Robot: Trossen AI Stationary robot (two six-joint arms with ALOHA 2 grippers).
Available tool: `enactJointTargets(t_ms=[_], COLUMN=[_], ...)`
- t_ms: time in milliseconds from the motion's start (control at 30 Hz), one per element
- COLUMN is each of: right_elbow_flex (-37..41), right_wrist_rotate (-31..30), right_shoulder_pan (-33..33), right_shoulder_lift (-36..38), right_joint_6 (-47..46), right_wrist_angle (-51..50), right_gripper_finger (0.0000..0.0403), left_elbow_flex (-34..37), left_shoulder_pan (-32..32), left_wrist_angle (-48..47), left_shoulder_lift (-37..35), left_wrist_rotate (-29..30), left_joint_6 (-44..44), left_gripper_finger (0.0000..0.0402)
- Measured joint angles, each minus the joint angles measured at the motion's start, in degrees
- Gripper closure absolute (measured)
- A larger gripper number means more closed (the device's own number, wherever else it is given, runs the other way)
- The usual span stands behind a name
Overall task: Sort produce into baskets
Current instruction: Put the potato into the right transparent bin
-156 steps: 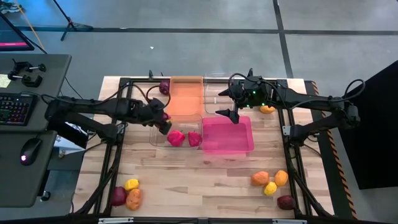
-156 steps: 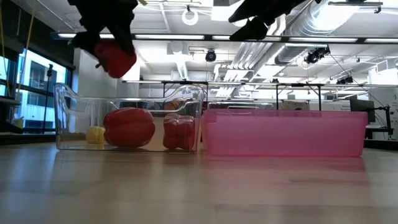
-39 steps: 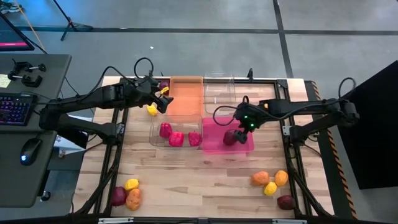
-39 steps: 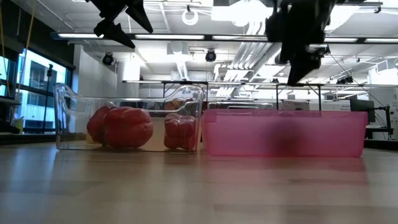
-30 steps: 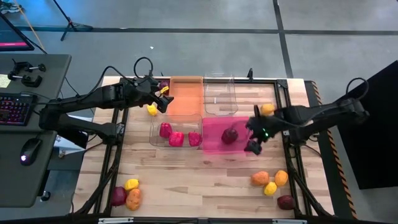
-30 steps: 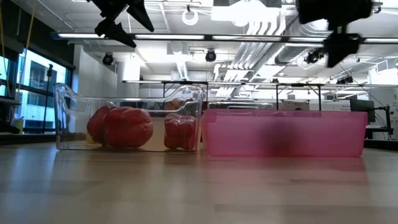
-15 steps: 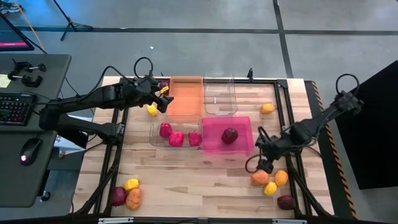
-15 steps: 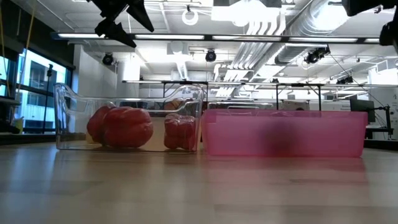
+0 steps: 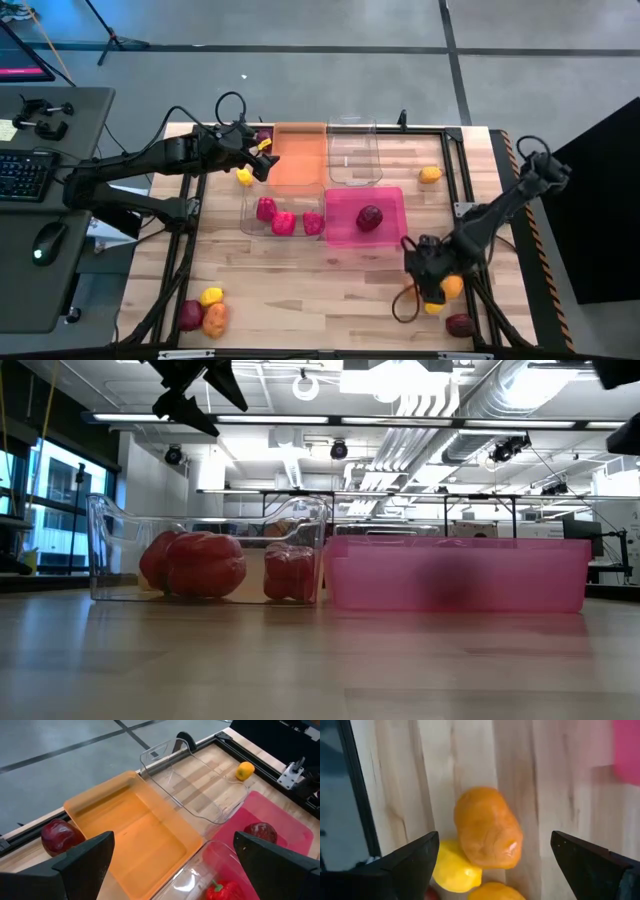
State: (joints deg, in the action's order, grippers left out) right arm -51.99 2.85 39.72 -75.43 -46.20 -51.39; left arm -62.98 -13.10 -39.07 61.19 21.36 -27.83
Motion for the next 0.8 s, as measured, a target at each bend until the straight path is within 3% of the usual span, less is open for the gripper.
enactJointTargets(t_ms=[400,667,800], right_elbow_flex=[0.0,0.0,0.0], right_wrist_rotate=[-7.2,-4.9,-3.8], right_shoulder_pan=[6.3,6.3,6.3], right_shoulder_lift=[-12.8,-20.0,-20.0], right_joint_6=[-0.3,0.2,0.2], right_wrist_angle=[5.4,6.8,5.2], right_gripper_finger=[0.0029,0.0032,0.0069], left_elbow_flex=[0.0,0.0,0.0], left_shoulder_pan=[0.0,0.0,0.0], left_wrist_angle=[0.0,0.0,0.3], left_shoulder_lift=[0.0,0.0,0.0], left_wrist_rotate=[0.2,0.2,0.2], left_joint_6=[0.0,0.1,0.6], left_gripper_finger=[0.0006,0.0006,0.0006])
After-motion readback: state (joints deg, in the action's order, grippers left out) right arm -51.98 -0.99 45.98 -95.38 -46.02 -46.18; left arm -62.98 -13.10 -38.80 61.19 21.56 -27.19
